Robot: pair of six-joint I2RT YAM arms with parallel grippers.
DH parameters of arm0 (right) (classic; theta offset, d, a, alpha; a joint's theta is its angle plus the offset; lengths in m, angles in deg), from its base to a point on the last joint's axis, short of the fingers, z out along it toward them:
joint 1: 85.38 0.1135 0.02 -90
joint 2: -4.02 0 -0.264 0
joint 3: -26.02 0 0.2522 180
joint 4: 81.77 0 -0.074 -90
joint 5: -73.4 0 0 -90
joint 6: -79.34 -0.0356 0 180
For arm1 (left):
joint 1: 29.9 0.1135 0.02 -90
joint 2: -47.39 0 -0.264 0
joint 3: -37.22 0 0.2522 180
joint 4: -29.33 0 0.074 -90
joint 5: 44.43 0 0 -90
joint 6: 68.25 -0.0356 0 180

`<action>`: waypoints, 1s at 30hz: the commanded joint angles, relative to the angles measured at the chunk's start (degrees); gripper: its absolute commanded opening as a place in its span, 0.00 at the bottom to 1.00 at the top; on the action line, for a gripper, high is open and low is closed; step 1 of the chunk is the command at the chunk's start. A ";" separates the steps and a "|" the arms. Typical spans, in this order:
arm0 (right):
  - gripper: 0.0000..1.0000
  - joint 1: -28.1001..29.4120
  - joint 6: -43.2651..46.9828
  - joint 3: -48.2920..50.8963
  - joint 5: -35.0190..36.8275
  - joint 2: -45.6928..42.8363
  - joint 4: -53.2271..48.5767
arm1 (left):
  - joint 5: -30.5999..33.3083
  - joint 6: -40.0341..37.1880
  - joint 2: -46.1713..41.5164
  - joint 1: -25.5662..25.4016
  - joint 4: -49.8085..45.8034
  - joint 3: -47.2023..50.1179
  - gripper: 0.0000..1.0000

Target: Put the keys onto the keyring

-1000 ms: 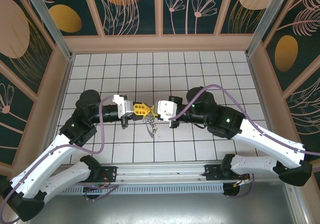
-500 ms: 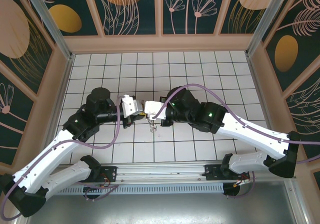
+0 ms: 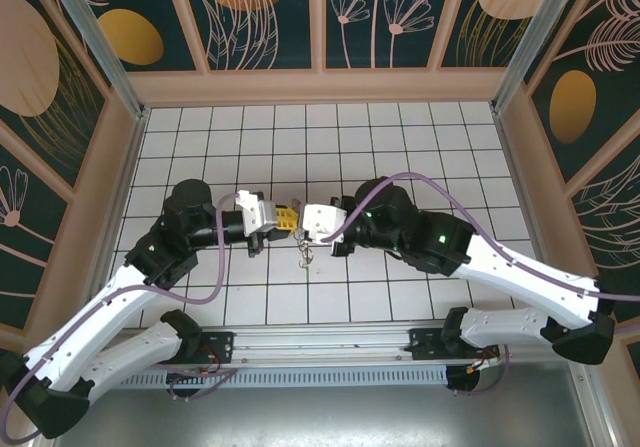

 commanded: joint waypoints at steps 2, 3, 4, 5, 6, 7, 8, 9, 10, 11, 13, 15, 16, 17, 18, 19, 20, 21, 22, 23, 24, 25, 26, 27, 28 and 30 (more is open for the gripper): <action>0.13 0.30 -0.58 2.92 -6.37 -3.50 6.80 | -8.44 6.25 -2.41 -0.51 12.84 -0.63 0.00; 0.12 0.04 -0.74 3.02 -6.97 -3.97 7.03 | -9.41 6.97 -2.57 -0.48 13.52 -0.81 0.00; 0.12 -0.20 -0.85 3.18 -7.54 -4.34 7.22 | -10.37 7.46 -2.63 -0.49 13.88 -1.02 0.00; 0.11 -0.46 -0.95 3.28 -8.06 -4.61 7.38 | -10.98 7.85 -2.89 -0.54 14.17 -1.20 0.00; 0.10 -0.60 -1.13 3.37 -8.37 -4.82 7.58 | -11.42 8.17 -3.10 -0.49 14.64 -1.19 0.00; 0.10 -0.73 -1.24 3.46 -8.76 -5.03 7.92 | -12.14 8.73 -3.24 -0.54 15.33 -1.08 0.00; 0.10 -0.82 -1.34 3.55 -9.13 -5.21 8.13 | -13.11 9.43 -3.34 -0.52 16.12 -1.12 0.00; 0.09 -0.83 -1.47 3.62 -9.42 -5.32 8.37 | -13.92 9.97 -3.24 -0.53 16.51 -1.28 0.00; 0.09 -0.87 -1.55 3.55 -9.75 -5.45 8.46 | -14.53 10.50 -3.13 -0.47 16.86 -1.38 0.00; 0.08 -0.89 -1.54 3.55 -9.95 -5.53 8.61 | -15.04 10.82 -3.12 -0.52 16.97 -1.34 0.00; 0.05 -0.92 -1.50 3.56 -10.07 -5.87 8.93 | -15.37 11.12 -3.25 -0.51 17.27 -1.22 0.00; 0.02 -0.87 -1.49 3.55 -9.90 -6.07 8.99 | -15.66 11.16 -3.22 -0.50 17.14 -1.12 0.00; 0.01 -0.92 -1.56 3.48 -9.65 -6.09 8.95 | -15.58 10.90 -3.12 -0.51 16.66 -1.20 0.00; 0.00 -0.90 -1.68 3.39 -9.27 -5.92 8.94 | -15.33 10.26 -2.97 -0.53 15.56 -1.36 0.00; 0.00 -0.90 -1.82 3.14 -8.83 -5.70 8.75 | -14.46 8.86 -2.65 -0.51 13.68 -1.86 0.00; 0.00 -0.92 -1.82 2.83 -8.40 -5.50 8.47 | -13.28 7.31 -2.21 -0.54 10.88 -2.53 0.00; 0.00 -0.92 -1.82 2.48 -7.93 -5.25 8.10 | -12.08 5.46 -1.80 -0.51 8.16 -3.24 0.00; 0.00 -0.92 -1.90 2.05 -7.07 -4.84 7.62 | -10.88 3.52 -1.11 -0.54 5.61 -4.30 0.00; 0.00 -0.91 -1.84 1.52 -6.23 -4.20 6.88 | -9.89 1.66 -0.42 -0.54 2.78 -5.07 0.00; 0.00 -0.91 -1.80 0.99 -5.54 -3.56 6.21 | -8.68 0.31 0.09 -0.48 0.68 -5.65 0.00; 0.00 -0.92 -1.67 0.45 -4.75 -2.86 5.30 | -7.23 -0.95 0.72 -0.52 -1.31 -6.14 0.00; 0.00 -0.87 -1.48 -0.15 -3.92 -2.01 4.48 | -5.76 -1.91 1.25 -0.52 -2.87 -6.35 0.03; 0.00 -0.92 -1.39 -0.59 -3.30 -1.26 3.77 | -4.02 -2.48 1.54 -0.49 -3.76 -6.48 0.07; 0.00 -0.90 -1.16 -1.05 -2.68 -0.40 3.05 | -1.33 -2.48 1.79 -0.48 -4.07 -6.34 0.10; 0.00 -0.86 -1.16 -1.46 -2.23 0.35 2.52 | 0.56 -2.82 1.97 -0.54 -4.59 -6.42 0.11; 0.00 -0.83 -1.05 -1.90 -1.77 1.23 2.18 | 2.38 -3.47 2.58 -0.53 -6.03 -6.81 0.12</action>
